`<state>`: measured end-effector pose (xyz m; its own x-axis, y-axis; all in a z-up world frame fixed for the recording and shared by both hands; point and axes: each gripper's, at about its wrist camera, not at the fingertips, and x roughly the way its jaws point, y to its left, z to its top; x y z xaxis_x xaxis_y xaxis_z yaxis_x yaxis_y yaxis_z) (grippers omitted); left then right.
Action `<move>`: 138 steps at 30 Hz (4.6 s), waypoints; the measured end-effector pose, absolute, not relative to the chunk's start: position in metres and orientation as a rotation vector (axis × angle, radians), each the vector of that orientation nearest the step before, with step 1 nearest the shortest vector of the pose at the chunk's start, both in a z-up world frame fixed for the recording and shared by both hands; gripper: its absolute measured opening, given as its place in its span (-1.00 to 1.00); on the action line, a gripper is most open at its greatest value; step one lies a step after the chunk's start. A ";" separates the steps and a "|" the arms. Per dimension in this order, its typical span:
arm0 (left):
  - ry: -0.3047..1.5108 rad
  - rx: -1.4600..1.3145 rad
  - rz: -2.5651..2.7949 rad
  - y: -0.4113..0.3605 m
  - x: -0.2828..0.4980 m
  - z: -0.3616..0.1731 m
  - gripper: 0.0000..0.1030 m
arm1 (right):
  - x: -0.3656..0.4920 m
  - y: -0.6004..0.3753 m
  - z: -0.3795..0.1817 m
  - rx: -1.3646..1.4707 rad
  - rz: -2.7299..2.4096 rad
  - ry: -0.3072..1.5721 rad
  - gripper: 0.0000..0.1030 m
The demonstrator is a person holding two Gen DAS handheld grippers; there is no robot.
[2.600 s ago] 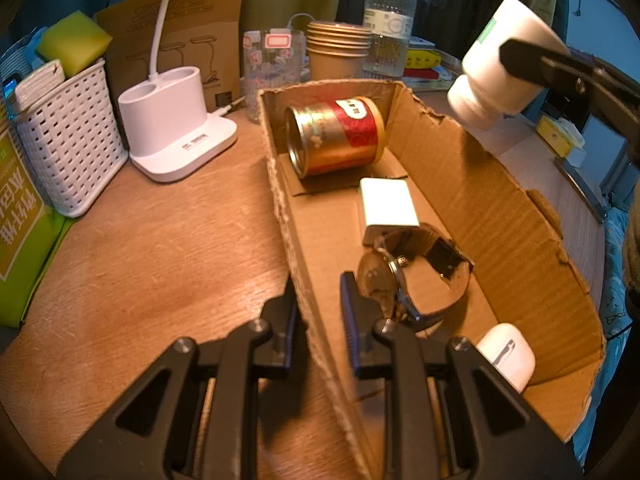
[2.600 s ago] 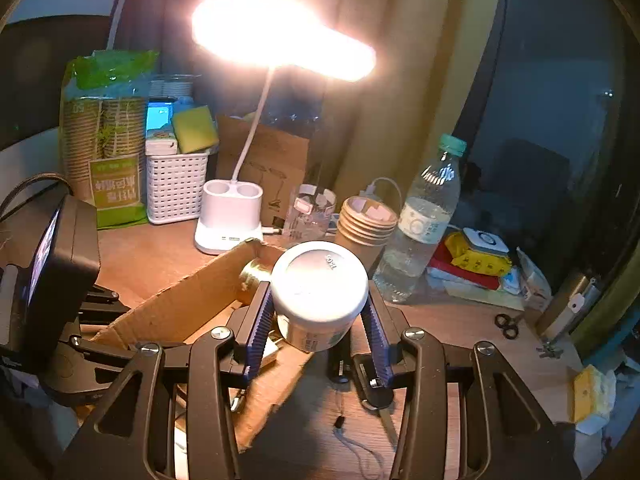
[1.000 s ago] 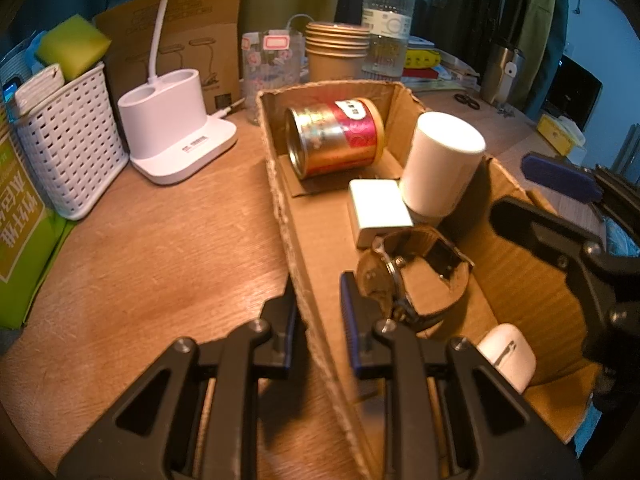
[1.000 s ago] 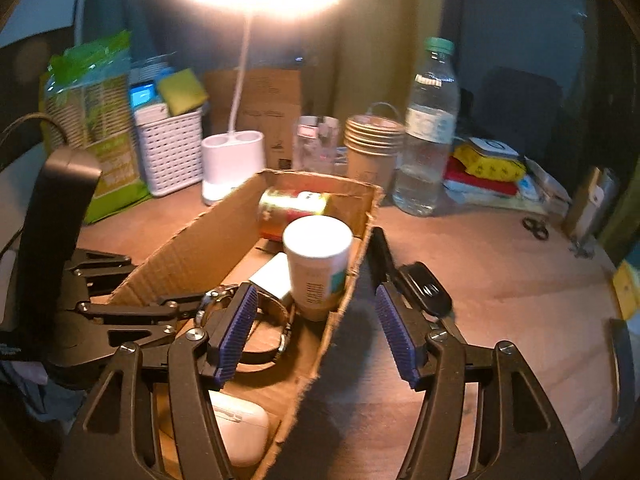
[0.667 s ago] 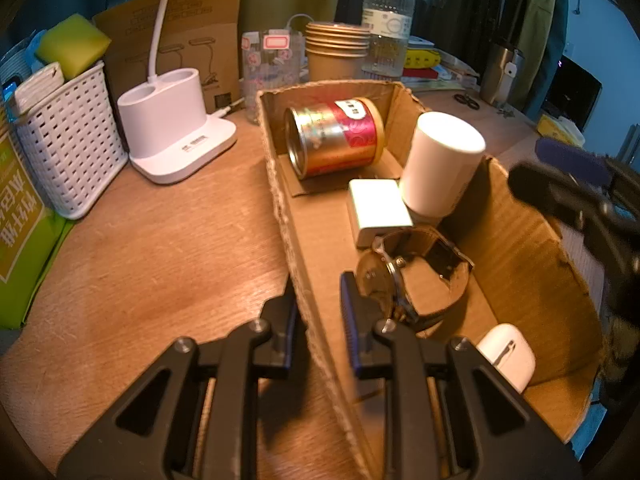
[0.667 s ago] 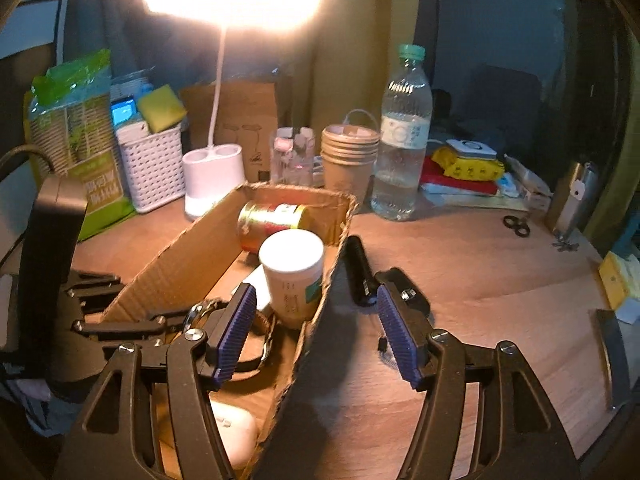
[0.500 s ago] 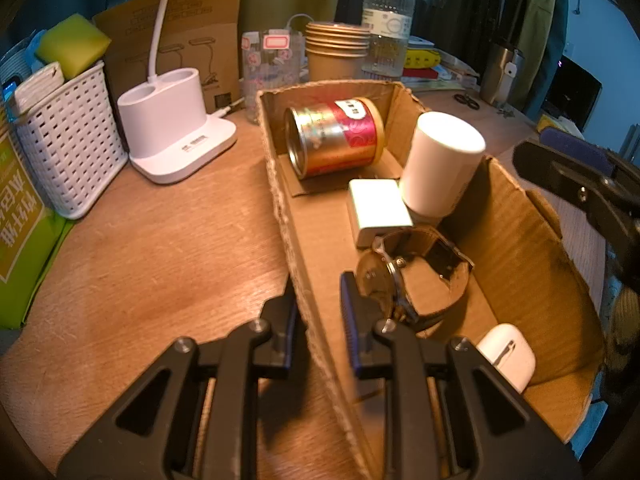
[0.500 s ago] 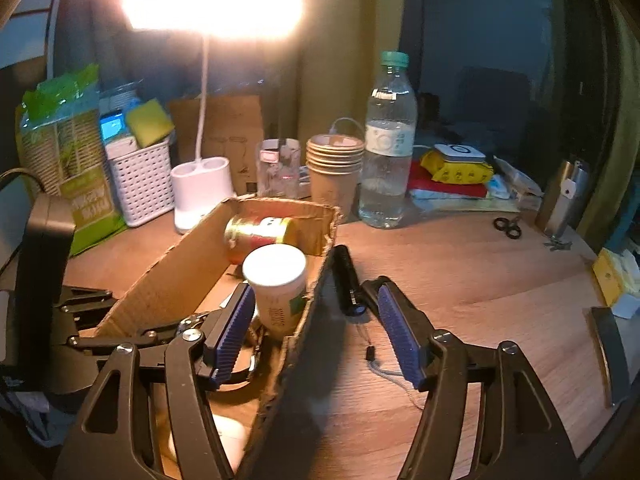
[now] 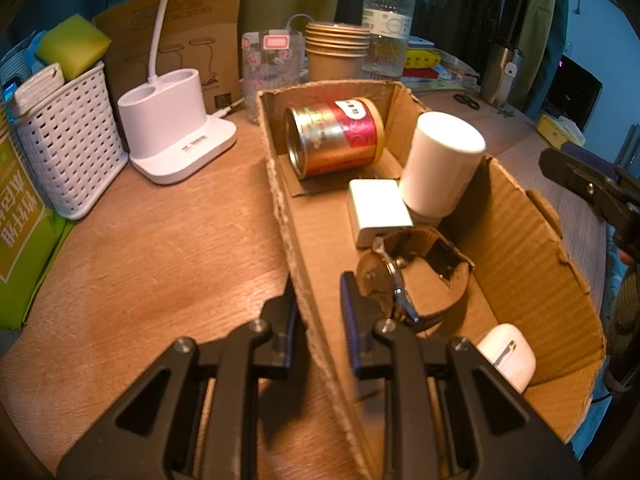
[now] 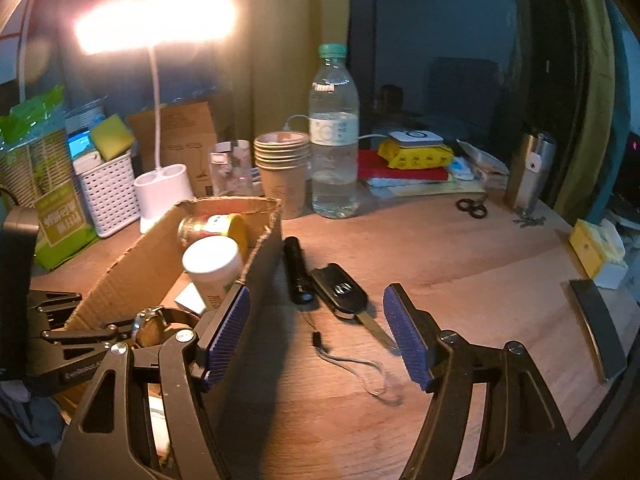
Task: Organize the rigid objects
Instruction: 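Open the right gripper and withdraw it toward the black car key, then close the right gripper on the black car key and lift it, then carry the car key over the box and drop it inside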
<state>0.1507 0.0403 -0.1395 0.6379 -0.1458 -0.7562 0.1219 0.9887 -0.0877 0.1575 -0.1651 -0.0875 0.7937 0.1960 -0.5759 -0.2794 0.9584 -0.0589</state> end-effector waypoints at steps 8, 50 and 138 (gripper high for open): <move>0.866 -0.030 -0.153 0.041 0.151 -0.139 -0.60 | 0.164 -0.179 -0.094 -0.118 0.211 0.625 0.41; 0.865 -0.029 -0.153 0.040 0.151 -0.140 -0.60 | 0.265 -0.146 -0.153 -0.361 0.255 0.853 0.14; 0.865 -0.028 -0.153 0.040 0.150 -0.140 -0.60 | 0.133 -0.083 -0.031 -0.262 0.532 0.499 -0.26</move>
